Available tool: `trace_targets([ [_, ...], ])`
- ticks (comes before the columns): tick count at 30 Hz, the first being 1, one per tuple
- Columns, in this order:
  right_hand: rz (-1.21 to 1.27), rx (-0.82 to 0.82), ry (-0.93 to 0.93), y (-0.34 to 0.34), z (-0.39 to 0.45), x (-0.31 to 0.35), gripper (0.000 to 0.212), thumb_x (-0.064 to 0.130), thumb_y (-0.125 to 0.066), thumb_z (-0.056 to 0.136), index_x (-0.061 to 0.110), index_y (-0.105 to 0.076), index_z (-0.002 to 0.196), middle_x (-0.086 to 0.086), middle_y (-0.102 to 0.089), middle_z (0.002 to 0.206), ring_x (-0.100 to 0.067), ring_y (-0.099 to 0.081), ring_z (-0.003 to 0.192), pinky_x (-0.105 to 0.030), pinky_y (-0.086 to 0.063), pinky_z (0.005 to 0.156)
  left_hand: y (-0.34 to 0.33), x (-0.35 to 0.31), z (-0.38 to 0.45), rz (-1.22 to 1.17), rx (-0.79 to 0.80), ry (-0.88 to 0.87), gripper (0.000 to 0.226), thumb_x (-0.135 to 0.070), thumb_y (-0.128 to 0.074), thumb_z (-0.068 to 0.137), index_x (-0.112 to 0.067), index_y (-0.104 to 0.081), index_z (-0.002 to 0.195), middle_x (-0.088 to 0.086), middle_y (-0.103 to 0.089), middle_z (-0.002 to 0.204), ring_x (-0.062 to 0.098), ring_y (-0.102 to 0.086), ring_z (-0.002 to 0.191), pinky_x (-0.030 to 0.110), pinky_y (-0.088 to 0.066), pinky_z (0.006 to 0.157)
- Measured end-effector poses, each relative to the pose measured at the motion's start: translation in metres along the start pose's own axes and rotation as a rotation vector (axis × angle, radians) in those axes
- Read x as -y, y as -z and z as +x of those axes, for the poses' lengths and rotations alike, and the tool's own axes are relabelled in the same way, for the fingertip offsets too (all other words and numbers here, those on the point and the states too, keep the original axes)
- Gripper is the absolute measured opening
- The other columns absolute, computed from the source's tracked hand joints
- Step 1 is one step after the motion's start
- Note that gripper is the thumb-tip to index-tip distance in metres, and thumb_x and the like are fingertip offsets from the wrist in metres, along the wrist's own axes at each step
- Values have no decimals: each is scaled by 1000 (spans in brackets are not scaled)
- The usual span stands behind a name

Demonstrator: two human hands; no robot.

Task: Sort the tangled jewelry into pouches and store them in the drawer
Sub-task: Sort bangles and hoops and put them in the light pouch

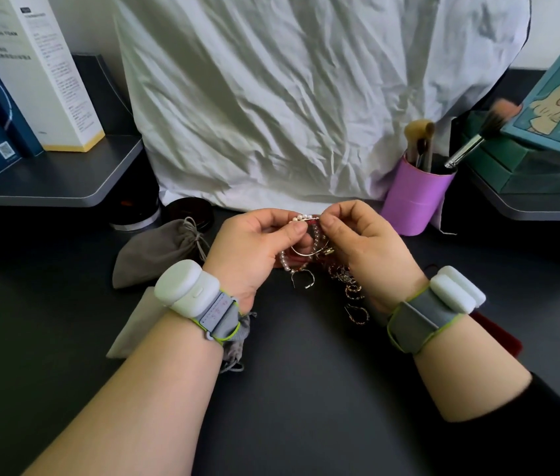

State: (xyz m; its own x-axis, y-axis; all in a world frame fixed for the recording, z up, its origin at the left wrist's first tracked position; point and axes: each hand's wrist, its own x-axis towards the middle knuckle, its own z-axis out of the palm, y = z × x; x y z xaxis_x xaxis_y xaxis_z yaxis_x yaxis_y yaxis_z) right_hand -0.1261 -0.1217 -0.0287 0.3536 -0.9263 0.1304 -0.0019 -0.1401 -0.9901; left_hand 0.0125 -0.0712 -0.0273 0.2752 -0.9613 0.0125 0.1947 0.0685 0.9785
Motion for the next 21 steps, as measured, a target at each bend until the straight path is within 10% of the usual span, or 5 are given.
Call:
trace_targets([
  [9,214,196,-188,0,-5,8,30,18,-42,98,-2,-61,111,-18,-68,101,-27,-66,91,-46,-55,85,-6,-6,-4,-68,-125,-33,8,-3,-69,80,-10,-74,80,9,-70,66,20,-67,63,40,-60,67],
  [12,254,218,-246,0,-6,11,31,19,-41,99,-3,-60,111,-18,-68,89,-31,-66,79,-48,-56,80,-5,-6,-6,52,-168,-55,7,-10,-73,78,-15,-75,81,7,-73,73,21,-67,73,42,-55,79],
  [16,265,235,-265,1,-9,14,25,17,-45,97,-3,-60,97,-12,-66,65,-28,-66,61,-41,-60,63,0,-8,-8,185,-204,-79,7,-13,-76,76,-16,-75,82,-1,-73,72,5,-63,62,16,-46,55],
  [21,184,244,-221,-1,-12,16,20,10,-51,94,-7,-59,94,-16,-62,75,-21,-62,52,-31,-57,50,9,-8,-20,365,-234,-97,9,-16,-76,77,-24,-74,78,-9,-67,63,-5,-53,52,11,-38,52],
])
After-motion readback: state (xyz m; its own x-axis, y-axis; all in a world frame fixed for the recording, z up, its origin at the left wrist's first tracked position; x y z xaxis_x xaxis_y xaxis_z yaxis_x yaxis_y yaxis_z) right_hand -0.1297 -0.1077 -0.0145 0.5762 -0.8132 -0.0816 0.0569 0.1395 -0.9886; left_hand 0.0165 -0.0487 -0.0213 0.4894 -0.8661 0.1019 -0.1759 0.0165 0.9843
